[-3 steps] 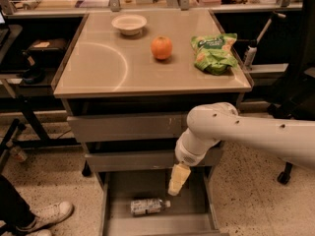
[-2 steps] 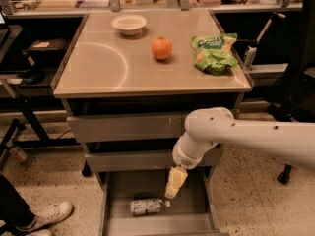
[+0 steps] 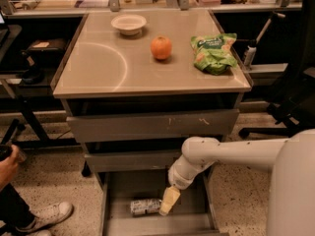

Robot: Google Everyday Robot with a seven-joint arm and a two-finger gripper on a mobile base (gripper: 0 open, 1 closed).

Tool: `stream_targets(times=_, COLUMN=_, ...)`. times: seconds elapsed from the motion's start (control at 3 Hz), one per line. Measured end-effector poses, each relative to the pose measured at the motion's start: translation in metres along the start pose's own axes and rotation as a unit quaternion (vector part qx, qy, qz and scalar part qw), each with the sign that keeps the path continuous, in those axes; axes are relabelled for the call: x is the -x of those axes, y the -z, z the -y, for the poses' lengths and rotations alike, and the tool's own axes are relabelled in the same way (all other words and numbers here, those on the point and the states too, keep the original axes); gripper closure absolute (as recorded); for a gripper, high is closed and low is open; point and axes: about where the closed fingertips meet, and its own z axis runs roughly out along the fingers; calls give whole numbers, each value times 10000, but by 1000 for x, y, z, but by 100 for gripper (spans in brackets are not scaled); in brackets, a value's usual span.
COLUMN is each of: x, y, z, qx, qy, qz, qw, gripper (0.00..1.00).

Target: Pick blue plastic bottle from bottom drawer and place on counter

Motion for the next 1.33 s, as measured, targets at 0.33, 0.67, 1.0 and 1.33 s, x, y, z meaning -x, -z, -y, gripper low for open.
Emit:
stream_targets(times=0.33, x=-22, y=-73, z=3, qx=563, qy=-186, qz=145, qw=9981, gripper=0)
stream_targets(times=0.67, x=-22, y=-72, z=3, qx=558, qy=-182, qz=145, qw=9982, gripper=0)
stream_targets(times=1.0, x=-23, y=-95, z=11, qx=629, qy=-196, qz=288, qw=9974, gripper=0)
stream_targets(times=1.33, x=-14, y=-134, z=39, qx=637, qy=-41, qz=526, qw=9966, gripper=0)
